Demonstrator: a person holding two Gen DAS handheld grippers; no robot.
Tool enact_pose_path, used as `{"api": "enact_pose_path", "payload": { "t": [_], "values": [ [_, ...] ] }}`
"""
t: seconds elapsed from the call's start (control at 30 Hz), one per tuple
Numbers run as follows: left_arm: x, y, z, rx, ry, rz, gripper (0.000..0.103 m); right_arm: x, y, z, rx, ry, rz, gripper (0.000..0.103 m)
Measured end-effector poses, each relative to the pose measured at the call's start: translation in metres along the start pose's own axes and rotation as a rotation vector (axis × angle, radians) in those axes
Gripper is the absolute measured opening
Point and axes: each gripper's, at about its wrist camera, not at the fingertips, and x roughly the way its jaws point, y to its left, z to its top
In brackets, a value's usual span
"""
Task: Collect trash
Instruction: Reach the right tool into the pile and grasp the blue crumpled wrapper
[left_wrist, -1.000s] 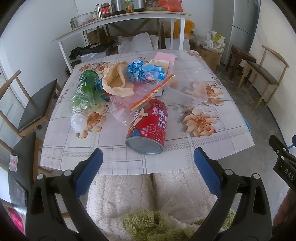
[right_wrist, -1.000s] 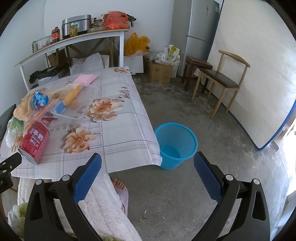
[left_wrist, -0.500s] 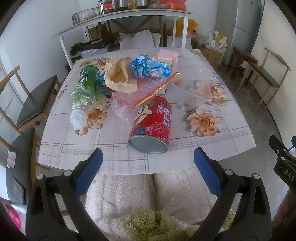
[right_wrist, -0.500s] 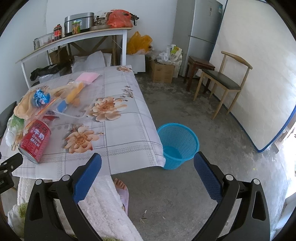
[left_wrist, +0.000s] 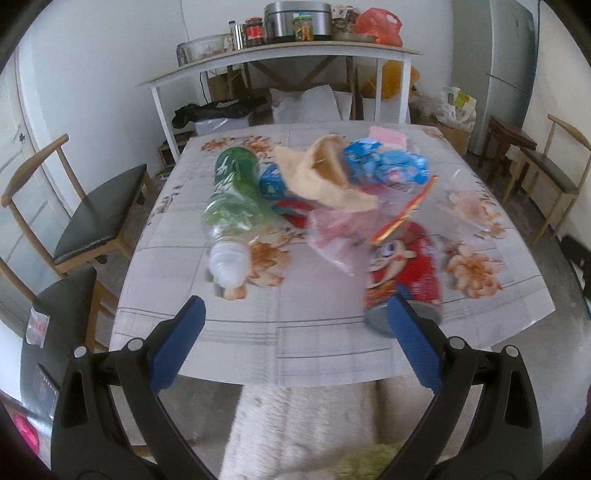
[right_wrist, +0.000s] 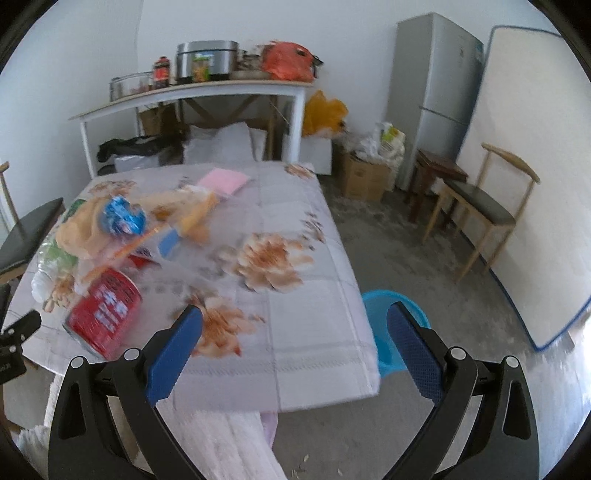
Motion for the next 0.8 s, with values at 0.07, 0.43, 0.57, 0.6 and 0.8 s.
{"api": "enact_pose_path", "payload": {
  "t": [0.07,0.43,0.57,0.6,0.8],
  "values": [
    [0.005,0.010,0.000,-0.024,0.013,-0.018,0.095,0.001,0.009,0.007,-0.020,-0.030,0.031,0.097],
    [0.014,0.050,0.000,-0.080,-0.057,-0.145,0.095,0.000,0.059,0.043,-0.108,-0.113,0.184,0.097],
    [0.014,0.065,0.002,-0.108,-0.123,-0.213,0.095,0.009,0.081,0.069,-0.159,-0.094,0.339,0.097],
    [0.014,0.067,0.004,-0.113,-0.134,-0.225,0.095,0.013,0.086,0.075,-0.174,-0.082,0.374,0.096],
    [0.011,0.074,0.012,-0.108,-0.245,-0.281,0.095,0.041,0.122,0.107,-0.255,0.018,0.514,0.086]
  ]
}}
